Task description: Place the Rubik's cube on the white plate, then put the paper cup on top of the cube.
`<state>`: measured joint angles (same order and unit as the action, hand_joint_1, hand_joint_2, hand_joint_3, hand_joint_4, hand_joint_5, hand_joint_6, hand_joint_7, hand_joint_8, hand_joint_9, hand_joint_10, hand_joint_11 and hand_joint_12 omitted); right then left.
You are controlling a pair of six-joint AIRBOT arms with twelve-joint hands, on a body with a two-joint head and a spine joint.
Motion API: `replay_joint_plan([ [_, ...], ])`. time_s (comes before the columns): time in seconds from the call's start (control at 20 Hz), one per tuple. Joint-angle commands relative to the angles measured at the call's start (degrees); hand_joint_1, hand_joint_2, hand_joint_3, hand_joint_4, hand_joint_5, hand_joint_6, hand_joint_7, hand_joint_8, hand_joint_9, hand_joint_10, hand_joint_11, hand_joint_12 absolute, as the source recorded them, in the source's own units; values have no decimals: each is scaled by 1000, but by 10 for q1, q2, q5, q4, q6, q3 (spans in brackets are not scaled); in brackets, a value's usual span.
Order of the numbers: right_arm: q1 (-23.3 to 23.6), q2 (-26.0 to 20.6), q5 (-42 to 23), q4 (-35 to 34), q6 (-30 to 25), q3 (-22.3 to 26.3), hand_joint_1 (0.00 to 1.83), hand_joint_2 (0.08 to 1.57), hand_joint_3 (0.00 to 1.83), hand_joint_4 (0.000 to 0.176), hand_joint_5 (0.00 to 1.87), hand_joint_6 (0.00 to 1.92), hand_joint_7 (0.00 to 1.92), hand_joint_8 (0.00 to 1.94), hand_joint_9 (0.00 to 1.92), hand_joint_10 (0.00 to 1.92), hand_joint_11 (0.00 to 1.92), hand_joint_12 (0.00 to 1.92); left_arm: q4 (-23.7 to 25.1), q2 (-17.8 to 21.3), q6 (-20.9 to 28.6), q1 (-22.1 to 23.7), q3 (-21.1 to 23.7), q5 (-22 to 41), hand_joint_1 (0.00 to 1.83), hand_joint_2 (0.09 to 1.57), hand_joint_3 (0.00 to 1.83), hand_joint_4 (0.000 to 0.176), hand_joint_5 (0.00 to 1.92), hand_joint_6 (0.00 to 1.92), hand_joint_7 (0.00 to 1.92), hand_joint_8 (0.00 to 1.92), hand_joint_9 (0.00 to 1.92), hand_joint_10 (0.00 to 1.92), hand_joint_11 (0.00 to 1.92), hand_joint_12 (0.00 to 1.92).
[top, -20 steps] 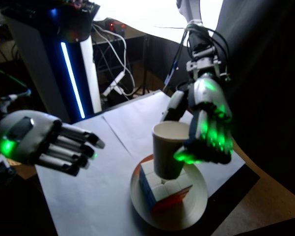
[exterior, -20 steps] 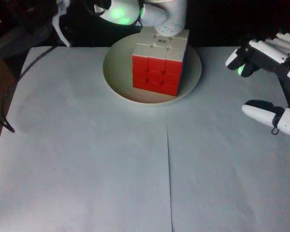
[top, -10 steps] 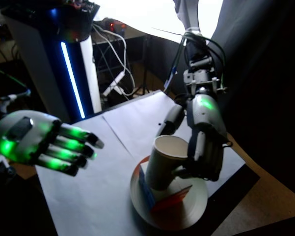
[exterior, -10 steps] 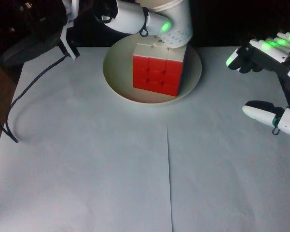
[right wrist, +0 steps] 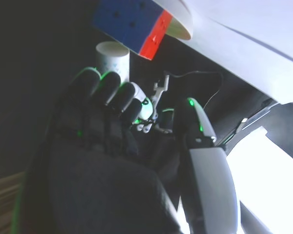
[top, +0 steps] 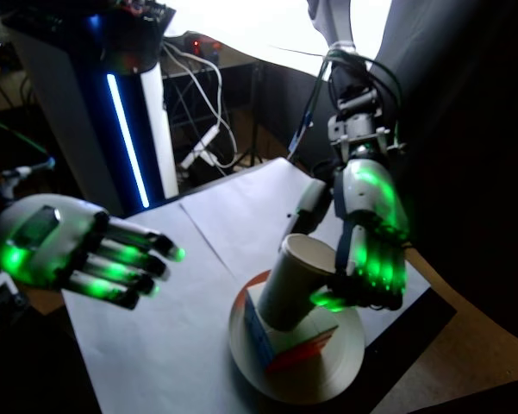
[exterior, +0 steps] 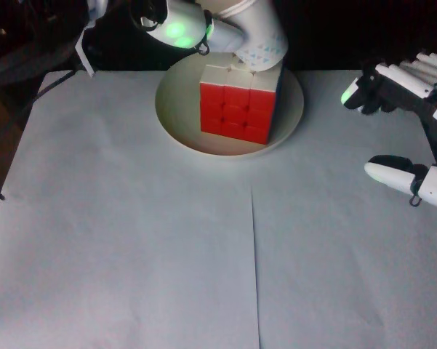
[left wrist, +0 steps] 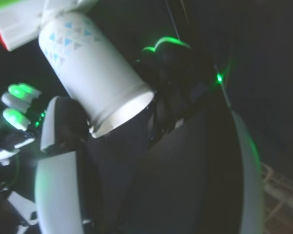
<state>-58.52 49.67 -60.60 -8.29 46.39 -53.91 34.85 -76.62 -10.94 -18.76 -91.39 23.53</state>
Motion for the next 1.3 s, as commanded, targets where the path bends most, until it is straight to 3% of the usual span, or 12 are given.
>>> replay_joint_plan([
  [0.0, 2, 3, -73, -1, -2, -3, 898, 1278, 1, 0, 15, 1200, 170, 1385, 121, 1534, 0, 1921, -4, 1, -3, 8, 1, 36, 1056, 1200, 0, 23, 336, 1352, 315, 1276, 268, 1532, 236, 1921],
  [0.15, 1, 3, -73, -3, -2, -4, 903, 1278, 0, 0, 20, 1174, 181, 1277, 148, 1515, 0, 1920, -2, 2, -3, 13, 4, 41, 1101, 1211, 0, 28, 299, 1395, 242, 1385, 208, 1546, 173, 1921],
  [0.25, 0, 4, -73, -3, -2, -4, 895, 1278, 0, 0, 14, 1188, 169, 1340, 145, 1572, 40, 1921, -3, 2, -3, 15, 4, 45, 1066, 1212, 0, 12, 322, 1325, 275, 1279, 234, 1497, 180, 1921],
  [0.3, -1, 4, -73, -4, -2, -5, 869, 1275, 0, 0, 4, 1194, 161, 1303, 141, 1554, 4, 1918, -3, 2, -3, 16, 4, 48, 1035, 1225, 0, 0, 320, 1379, 294, 1368, 251, 1576, 199, 1921],
  [0.35, -1, 4, -73, -4, -2, -5, 880, 1269, 0, 0, 4, 1197, 159, 1272, 131, 1538, 0, 1892, -3, 2, -3, 17, 6, 51, 1025, 1231, 0, 14, 292, 1401, 262, 1387, 206, 1583, 139, 1921],
  [0.4, -2, 4, -73, -4, -2, -5, 884, 1257, 0, 0, 16, 1206, 166, 1261, 132, 1516, 0, 1862, -3, 3, -3, 18, 6, 52, 1037, 1238, 0, 2, 264, 1448, 234, 1411, 166, 1604, 96, 1921],
  [0.5, -3, 5, -73, -5, -2, -5, 906, 1282, 4, 0, 0, 1203, 142, 1293, 135, 1593, 123, 1921, -2, 3, -3, 22, 8, 56, 1018, 1205, 0, 4, 301, 1408, 326, 1329, 264, 1519, 164, 1921],
  [0.7, -3, 5, -73, -6, -2, -5, 896, 1280, 0, 0, 0, 1193, 135, 1252, 113, 1556, 7, 1921, 11, 12, -3, 24, 17, 46, 1068, 1214, 0, 0, 296, 1387, 270, 1357, 173, 1554, 107, 1921],
  [0.75, -4, 5, -73, -7, -2, -5, 909, 1280, 0, 0, 0, 1210, 142, 1260, 157, 1611, 156, 1921, 13, 15, -3, 26, 18, 45, 1042, 1230, 0, 0, 295, 1359, 258, 1312, 177, 1536, 122, 1921],
  [0.9, -6, 6, -73, -8, -2, -5, 872, 1276, 0, 0, 0, 1213, 144, 1213, 129, 1525, 18, 1911, 25, 21, -3, 33, 25, 42, 1097, 1225, 0, 0, 320, 1389, 269, 1369, 253, 1562, 221, 1921],
  [1.1, -7, 6, -73, -9, -2, -5, 872, 1279, 0, 0, 2, 1247, 145, 1300, 155, 1566, 108, 1921, 61, 26, -3, 44, 33, 23, 1102, 1202, 0, 0, 319, 1415, 316, 1317, 321, 1496, 282, 1921],
  [1.25, -7, 7, -73, -9, -2, -5, 861, 1268, 0, 0, 2, 1240, 169, 1333, 135, 1540, 0, 1910, 74, 27, -3, 46, 35, 13, 1088, 1215, 0, 14, 300, 1402, 335, 1217, 323, 1422, 262, 1916],
])
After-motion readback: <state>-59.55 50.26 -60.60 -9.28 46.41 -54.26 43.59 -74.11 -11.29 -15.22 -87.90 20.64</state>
